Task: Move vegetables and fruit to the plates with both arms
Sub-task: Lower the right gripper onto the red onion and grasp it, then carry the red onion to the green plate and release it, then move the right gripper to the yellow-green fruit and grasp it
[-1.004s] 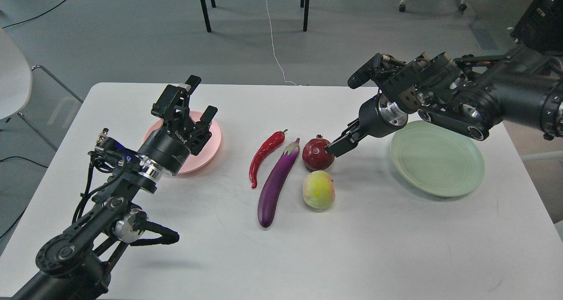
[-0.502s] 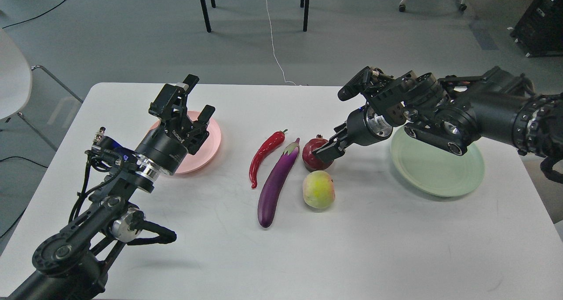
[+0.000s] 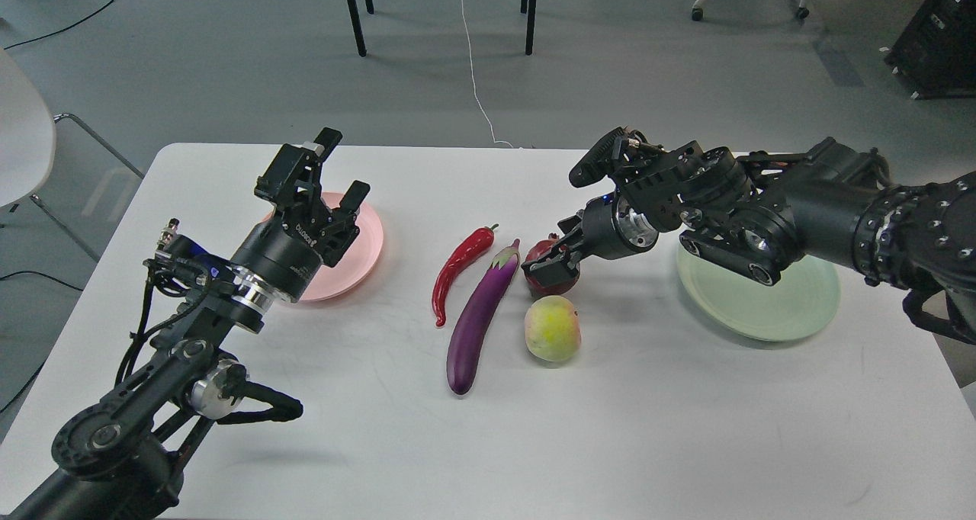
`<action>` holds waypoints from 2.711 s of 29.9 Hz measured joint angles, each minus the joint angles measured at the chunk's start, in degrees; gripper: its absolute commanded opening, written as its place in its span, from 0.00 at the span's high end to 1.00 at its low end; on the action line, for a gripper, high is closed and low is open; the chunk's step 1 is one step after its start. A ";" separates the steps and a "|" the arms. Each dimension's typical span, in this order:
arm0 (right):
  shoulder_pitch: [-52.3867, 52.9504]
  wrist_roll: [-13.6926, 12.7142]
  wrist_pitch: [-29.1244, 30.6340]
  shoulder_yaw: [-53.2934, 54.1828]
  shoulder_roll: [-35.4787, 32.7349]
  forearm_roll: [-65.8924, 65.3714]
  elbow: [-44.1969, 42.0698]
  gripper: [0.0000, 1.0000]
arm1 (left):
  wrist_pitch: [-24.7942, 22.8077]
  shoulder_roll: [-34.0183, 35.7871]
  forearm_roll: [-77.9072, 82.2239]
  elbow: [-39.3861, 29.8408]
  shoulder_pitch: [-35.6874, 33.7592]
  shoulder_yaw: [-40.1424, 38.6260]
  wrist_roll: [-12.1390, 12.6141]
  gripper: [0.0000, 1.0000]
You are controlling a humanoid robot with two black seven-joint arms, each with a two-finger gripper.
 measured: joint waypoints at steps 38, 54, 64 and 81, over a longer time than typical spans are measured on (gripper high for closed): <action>6.08 0.00 -6.51 -2.42 -29.47 -3.76 14.17 0.45 | -0.21 -0.11 -0.01 -0.19 -0.50 -0.34 -0.40 0.02; -5.34 0.01 -12.89 -2.34 -36.37 -11.11 6.55 0.37 | -0.29 -0.90 -0.16 -0.18 -0.95 0.22 -0.39 0.02; -7.00 0.01 -14.12 -2.26 -30.92 -10.98 -0.57 0.03 | -0.29 -1.36 -0.17 -0.17 -0.91 0.14 -0.40 0.02; -0.32 0.00 -12.06 7.25 -35.84 -5.06 16.70 0.01 | -0.27 -1.51 -0.13 -0.17 -0.97 0.03 -0.40 0.02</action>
